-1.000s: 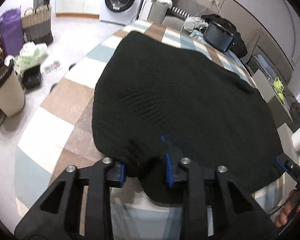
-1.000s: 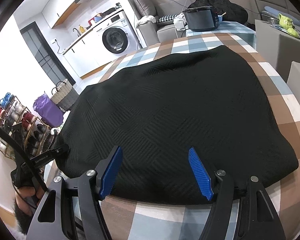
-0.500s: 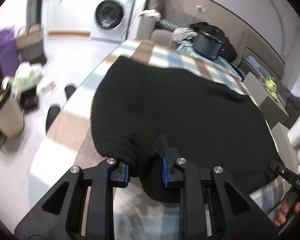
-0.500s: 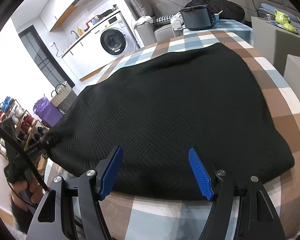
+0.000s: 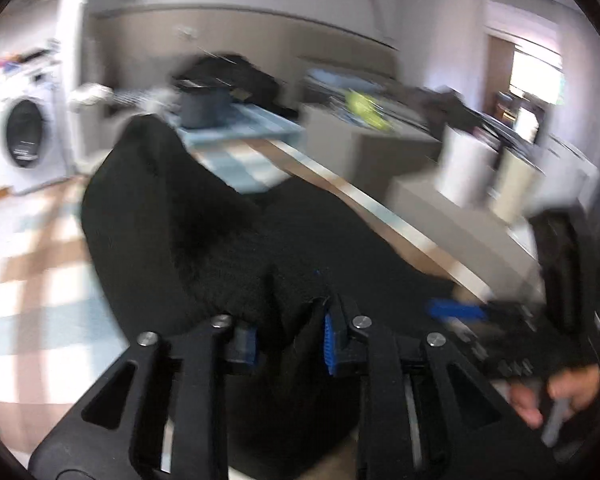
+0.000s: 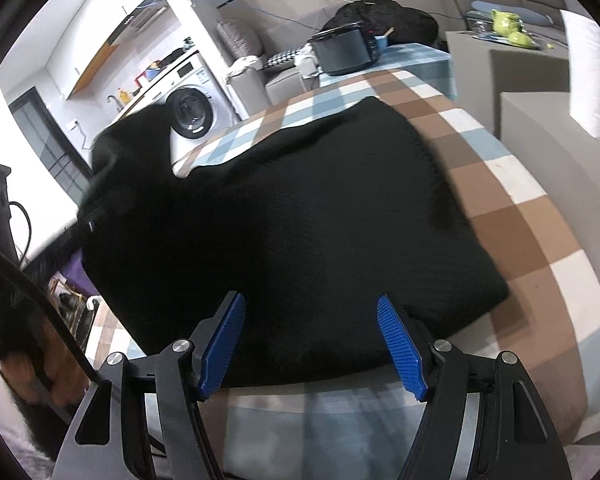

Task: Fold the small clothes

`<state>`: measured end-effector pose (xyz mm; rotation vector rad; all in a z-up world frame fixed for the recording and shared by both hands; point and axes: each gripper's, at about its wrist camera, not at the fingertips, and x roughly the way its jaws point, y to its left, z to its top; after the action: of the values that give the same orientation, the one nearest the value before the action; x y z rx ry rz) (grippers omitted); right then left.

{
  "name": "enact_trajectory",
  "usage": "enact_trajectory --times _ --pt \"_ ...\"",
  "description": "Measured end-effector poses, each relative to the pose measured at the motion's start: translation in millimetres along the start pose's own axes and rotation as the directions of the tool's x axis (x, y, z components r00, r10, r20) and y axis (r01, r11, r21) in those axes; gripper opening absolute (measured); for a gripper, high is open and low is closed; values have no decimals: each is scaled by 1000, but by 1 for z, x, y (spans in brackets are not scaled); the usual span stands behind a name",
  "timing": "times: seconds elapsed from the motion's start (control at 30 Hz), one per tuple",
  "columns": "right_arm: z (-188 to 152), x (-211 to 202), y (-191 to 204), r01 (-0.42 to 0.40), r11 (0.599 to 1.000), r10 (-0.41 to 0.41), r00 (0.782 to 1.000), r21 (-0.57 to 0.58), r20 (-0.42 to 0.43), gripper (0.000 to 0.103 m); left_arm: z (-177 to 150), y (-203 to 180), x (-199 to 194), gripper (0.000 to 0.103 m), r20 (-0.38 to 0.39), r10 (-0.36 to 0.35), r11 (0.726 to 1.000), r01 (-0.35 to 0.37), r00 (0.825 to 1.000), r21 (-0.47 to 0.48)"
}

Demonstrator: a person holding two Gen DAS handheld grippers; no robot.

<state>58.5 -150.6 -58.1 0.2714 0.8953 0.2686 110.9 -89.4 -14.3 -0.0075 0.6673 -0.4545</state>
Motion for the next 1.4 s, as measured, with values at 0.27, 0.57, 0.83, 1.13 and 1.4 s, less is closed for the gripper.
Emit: enact_trajectory --times 0.27,0.57,0.83,1.13,1.4 --pt "10 -9 -22 -85 993 84 996 79 13 71 -31 15 -21 55 -64 -77 991 69 995 -116" --pt "21 26 -25 -239 951 253 966 197 -51 70 -59 98 -42 61 -135 108 948 -143 985 -285" --pt "27 49 -2 -156 980 168 981 121 -94 7 -77 128 -47 61 -145 138 920 -181 980 -348" --pt "21 16 -16 10 997 -1 995 82 -102 7 -64 94 -9 61 -242 94 960 -152 966 -234" --pt "39 -7 -16 10 999 -10 1000 37 -4 38 -74 66 15 61 -322 35 979 -97 946 -179"
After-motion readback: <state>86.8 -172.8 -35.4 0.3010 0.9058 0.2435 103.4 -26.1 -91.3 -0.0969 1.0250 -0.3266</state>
